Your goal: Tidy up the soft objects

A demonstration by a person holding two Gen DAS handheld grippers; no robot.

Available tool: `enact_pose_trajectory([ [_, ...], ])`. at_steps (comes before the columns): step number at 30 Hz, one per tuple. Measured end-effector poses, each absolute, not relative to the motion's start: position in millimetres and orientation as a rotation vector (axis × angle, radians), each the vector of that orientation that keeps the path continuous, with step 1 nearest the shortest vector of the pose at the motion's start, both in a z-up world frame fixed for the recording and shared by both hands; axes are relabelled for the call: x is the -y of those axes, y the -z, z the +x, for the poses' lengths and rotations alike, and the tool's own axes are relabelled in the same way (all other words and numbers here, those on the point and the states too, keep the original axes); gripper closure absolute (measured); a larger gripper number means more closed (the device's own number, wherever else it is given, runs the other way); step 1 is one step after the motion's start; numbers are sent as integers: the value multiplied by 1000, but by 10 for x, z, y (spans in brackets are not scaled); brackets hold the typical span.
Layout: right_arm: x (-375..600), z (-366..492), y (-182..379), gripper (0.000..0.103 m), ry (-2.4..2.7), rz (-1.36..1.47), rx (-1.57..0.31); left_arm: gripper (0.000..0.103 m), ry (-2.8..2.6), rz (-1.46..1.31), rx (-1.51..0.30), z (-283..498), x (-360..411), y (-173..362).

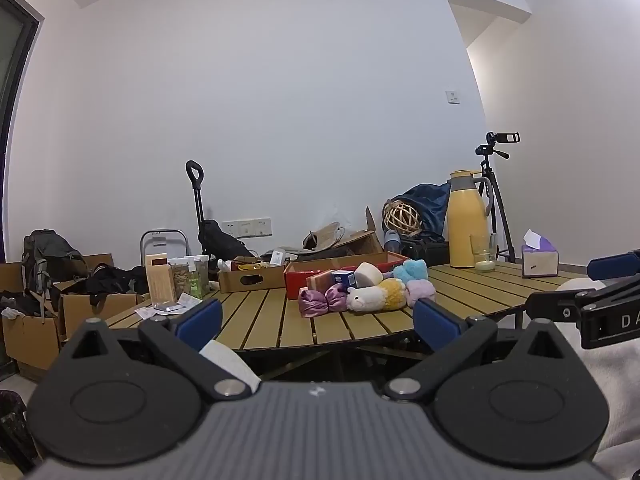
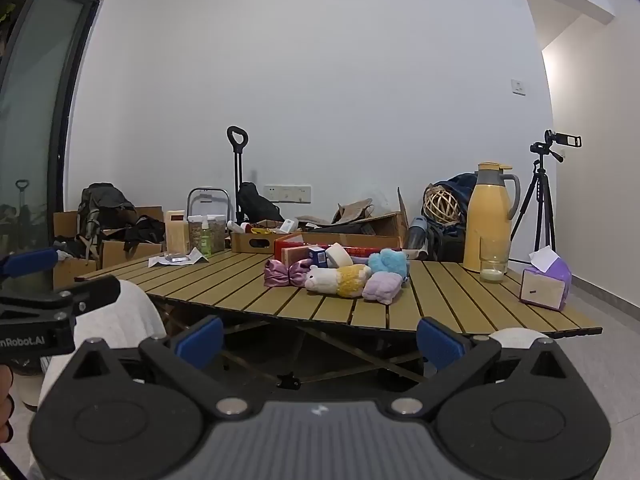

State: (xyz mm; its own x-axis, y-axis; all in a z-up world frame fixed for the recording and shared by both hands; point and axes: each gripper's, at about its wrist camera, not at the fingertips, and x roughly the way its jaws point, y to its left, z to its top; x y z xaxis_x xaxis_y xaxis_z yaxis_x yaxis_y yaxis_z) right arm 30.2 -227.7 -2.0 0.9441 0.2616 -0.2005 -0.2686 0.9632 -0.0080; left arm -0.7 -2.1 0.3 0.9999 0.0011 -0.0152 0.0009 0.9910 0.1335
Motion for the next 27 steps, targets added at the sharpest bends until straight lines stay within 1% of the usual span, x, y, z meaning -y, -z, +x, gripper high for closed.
enact_pose_trajectory([
  [27, 2284, 181, -11, 0, -276, -22, -191, 0, -3, 119, -23, -38, 10, -5],
])
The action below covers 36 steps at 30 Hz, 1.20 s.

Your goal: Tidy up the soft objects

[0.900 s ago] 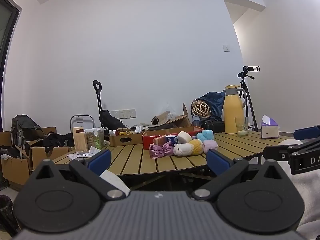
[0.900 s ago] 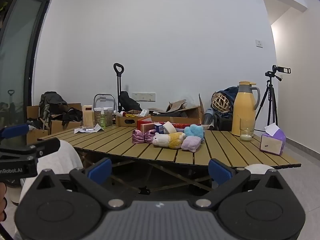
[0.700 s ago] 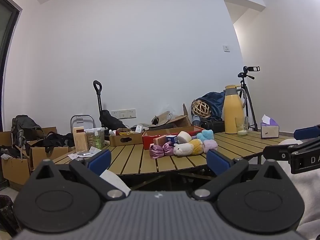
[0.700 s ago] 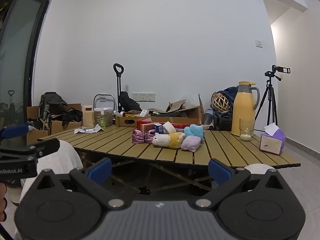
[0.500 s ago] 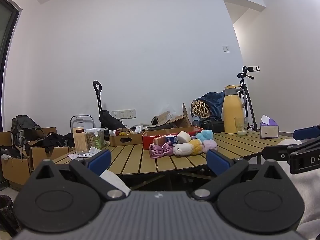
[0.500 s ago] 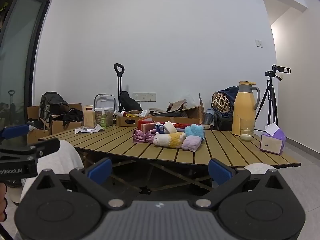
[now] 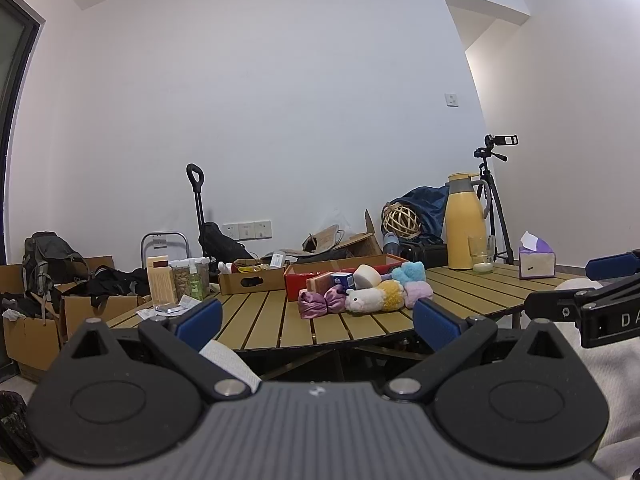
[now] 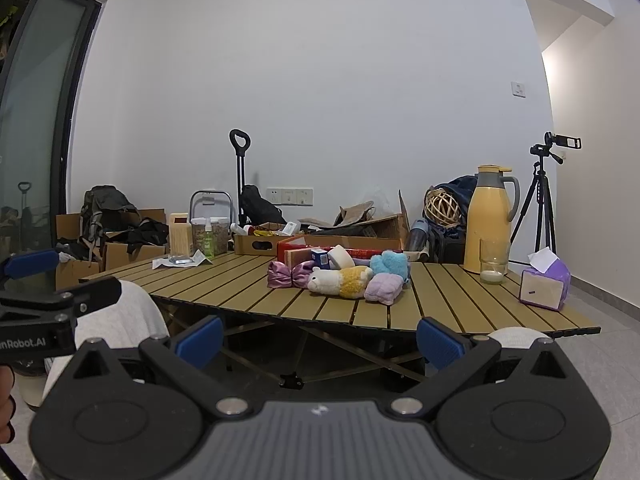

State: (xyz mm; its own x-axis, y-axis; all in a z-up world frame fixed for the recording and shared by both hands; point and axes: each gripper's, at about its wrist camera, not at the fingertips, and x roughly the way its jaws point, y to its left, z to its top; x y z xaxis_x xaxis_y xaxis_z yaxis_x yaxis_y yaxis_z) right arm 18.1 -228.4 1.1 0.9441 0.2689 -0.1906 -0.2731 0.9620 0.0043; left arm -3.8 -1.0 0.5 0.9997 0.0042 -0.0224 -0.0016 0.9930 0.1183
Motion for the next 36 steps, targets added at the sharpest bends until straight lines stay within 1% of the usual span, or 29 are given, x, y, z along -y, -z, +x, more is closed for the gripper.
enact_pose_trajectory([
  [36, 2250, 102, -19, 0, -289, -50, -175, 0, -11, 105, -15, -59, 23, 5],
])
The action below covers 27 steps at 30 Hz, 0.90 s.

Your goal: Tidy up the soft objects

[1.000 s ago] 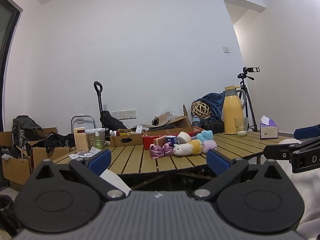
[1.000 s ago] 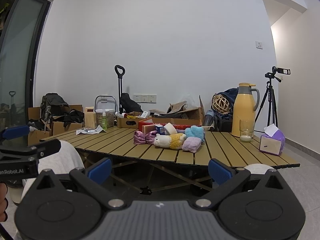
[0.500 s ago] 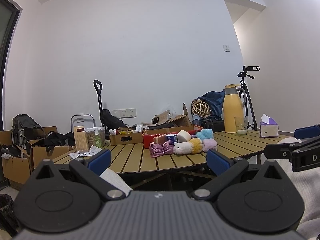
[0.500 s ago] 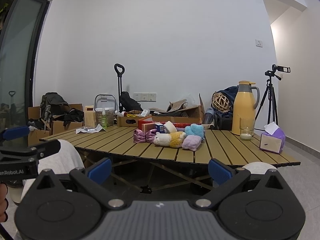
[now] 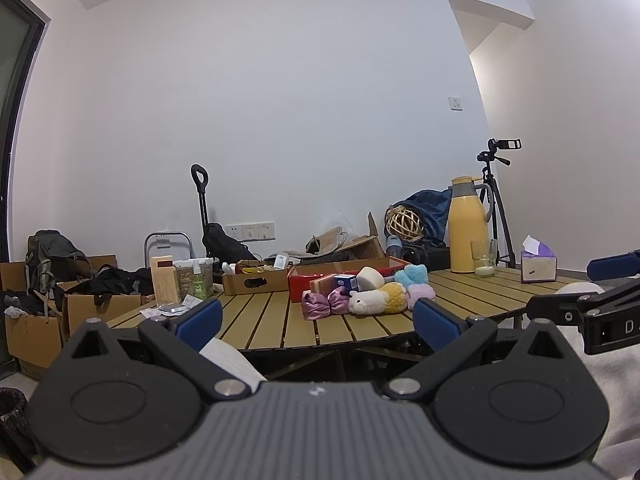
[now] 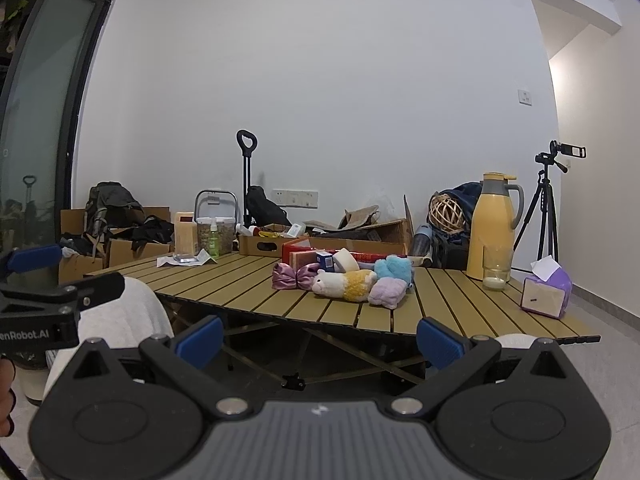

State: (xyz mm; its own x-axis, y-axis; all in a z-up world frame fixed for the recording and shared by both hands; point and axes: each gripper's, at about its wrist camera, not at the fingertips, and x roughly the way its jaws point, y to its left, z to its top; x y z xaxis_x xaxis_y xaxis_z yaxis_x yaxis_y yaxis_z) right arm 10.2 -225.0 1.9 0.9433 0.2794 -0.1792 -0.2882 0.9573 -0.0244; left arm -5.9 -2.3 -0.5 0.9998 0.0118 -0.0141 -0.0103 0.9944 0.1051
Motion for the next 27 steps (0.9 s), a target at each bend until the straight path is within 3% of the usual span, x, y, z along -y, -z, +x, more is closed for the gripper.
enact_pose_trajectory([
  [27, 2250, 116, -22, 0, -292, -53, -180, 0, -10, 105, -23, -66, 9, -13],
])
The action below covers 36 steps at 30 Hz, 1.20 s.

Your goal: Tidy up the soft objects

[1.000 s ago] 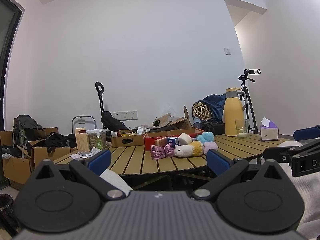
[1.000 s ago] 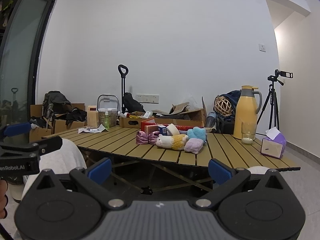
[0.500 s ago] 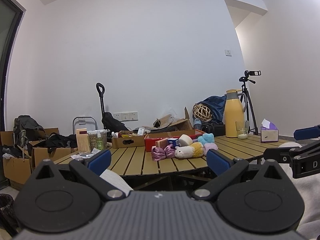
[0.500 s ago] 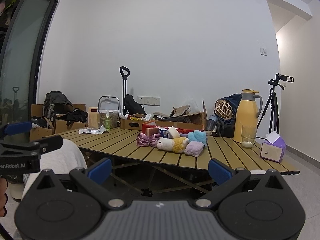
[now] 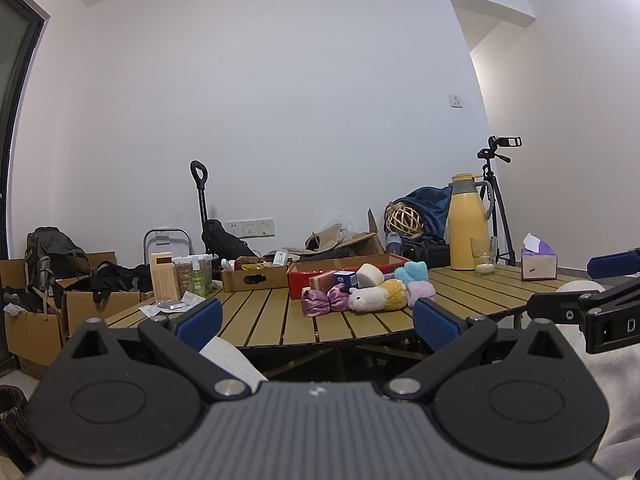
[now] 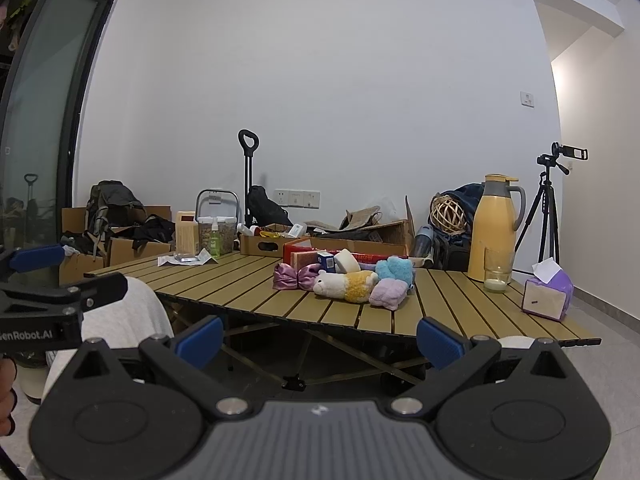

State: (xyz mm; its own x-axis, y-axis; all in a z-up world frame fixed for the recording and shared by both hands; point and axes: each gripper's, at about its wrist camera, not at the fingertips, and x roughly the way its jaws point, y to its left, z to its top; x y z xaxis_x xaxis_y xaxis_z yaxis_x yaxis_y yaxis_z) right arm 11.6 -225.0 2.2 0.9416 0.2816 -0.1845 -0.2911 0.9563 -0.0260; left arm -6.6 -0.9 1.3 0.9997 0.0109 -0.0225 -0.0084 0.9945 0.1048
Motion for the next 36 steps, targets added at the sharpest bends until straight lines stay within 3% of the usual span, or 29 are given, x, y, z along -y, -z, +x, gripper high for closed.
enact_pose_trajectory([
  [24, 2213, 242, 2, 0, -292, -47, -200, 0, -10, 103, -45, 55, 8, 56],
  [36, 2280, 651, -29, 0, -250, -39, -197, 0, -71, 93, -45, 546, -177, -87],
])
